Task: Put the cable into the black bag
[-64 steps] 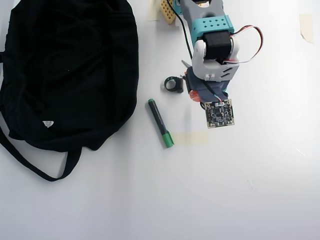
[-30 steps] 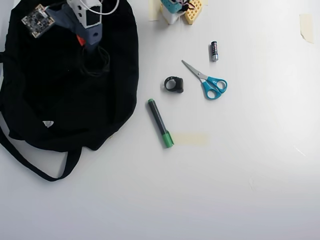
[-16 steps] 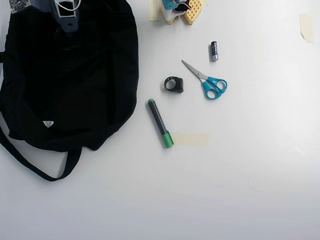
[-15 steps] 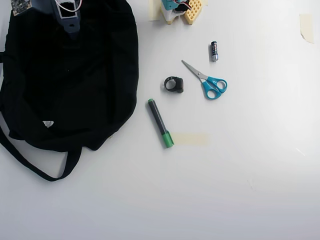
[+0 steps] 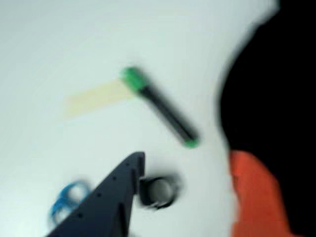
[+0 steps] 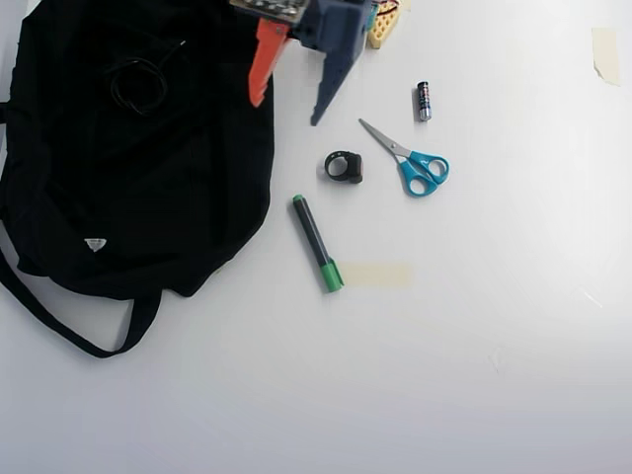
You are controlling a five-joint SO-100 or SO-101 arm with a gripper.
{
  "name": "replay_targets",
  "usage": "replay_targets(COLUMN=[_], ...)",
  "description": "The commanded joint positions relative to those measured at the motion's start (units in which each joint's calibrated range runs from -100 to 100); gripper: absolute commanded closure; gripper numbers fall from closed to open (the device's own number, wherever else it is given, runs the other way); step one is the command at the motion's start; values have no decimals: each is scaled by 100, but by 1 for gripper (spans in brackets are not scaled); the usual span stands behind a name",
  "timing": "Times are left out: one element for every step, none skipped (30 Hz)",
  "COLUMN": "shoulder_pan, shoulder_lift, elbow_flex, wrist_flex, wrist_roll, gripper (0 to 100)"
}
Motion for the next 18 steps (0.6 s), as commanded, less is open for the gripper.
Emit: replay_targets(shoulder_pan=[-429, -481, -533, -586, -653, -735, -825, -900, -960, -967, -952, -945, -945, -952, -960, -952, -945, -945], shoulder_lift=[-377, -418, -468, -543, -684, -850, -1057, -1306, -1563, -1804, -2036, -2277, -2476, -2651, -2825, -2991, -3157, -3306], elbow_flex=[-64, -19, 80, 206, 367, 583, 861, 1185, 1535, 1904, 2299, 2730, 3099, 3422, 3728, 4033, 4330, 4626], wrist_flex=[143, 143, 126, 91, 65, -4, -124, -296, -495, -658, -822, -985, -1184, -1390, -1554, -1649, -1692, -1735], wrist_roll=[-29, -29, -34, -34, -40, -71, -160, -276, -381, -391, -391, -386, -386, -386, -391, -391, -391, -391], gripper=[98, 98, 98, 97, 98, 98, 98, 98, 98, 98, 98, 98, 98, 98, 98, 98, 98, 98])
